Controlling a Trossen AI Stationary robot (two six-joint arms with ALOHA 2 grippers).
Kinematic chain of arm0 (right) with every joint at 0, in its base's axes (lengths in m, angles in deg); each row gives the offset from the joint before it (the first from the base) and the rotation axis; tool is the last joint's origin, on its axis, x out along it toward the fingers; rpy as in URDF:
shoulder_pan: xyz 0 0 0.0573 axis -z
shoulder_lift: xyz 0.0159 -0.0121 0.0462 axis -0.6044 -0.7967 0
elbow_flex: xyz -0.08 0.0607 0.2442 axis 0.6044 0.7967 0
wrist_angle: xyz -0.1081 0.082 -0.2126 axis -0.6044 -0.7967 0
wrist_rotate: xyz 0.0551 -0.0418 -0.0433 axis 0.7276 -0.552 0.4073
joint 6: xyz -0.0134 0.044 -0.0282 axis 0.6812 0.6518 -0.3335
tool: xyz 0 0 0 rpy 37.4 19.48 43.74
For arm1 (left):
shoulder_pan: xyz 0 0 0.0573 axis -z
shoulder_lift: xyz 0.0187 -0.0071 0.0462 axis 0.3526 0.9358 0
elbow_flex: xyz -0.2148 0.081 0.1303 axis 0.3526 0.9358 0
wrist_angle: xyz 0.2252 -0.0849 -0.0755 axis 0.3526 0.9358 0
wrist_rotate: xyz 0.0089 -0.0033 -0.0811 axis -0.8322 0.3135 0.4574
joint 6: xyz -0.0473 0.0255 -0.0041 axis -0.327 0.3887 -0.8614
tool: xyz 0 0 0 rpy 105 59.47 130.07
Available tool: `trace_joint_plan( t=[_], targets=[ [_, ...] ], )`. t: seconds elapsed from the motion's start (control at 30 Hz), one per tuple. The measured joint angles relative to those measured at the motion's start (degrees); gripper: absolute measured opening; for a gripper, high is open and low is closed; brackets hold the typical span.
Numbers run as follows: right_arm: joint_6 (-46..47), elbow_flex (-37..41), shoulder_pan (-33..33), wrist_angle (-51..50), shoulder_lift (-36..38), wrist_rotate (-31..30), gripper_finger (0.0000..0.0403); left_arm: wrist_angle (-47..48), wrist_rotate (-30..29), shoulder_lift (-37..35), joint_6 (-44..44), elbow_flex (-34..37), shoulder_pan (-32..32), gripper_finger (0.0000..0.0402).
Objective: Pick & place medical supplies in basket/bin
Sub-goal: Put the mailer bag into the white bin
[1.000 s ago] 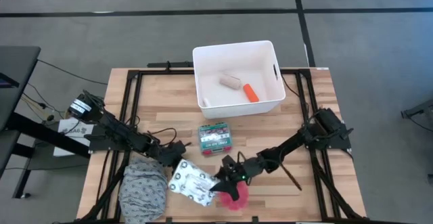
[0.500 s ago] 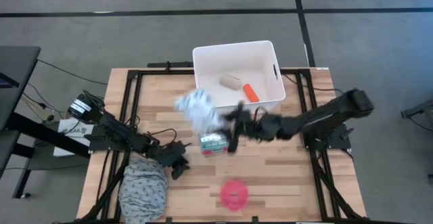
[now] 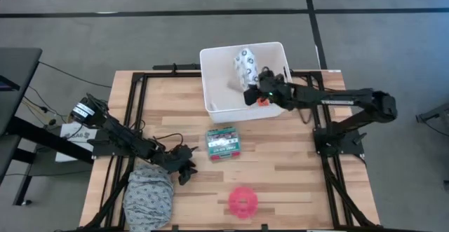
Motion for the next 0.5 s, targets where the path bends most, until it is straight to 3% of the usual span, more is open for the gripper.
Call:
trace_joint_plan(
  t=[0.1, 0.27, 0.5],
  targets=[
    [0.66, 0.01, 3.10, 0.01, -4.71, 3.68, 0.0166, -0.16, 0.00, 0.00, 0.00, 0.00, 0.00, 0.0151],
    [2.08, 0.01, 6.11, 0.23, -11.84, 4.81, 0.0171, -0.17, 0.04, 0.01, 0.58, 0.00, 0.00, 0.0151],
    [0.60, -0.12, 7.33, 0.47, -15.54, 7.54, 0.0208, -0.01, 0.07, 0.02, 1.52, 0.00, 0.00, 0.0151]
  ],
)
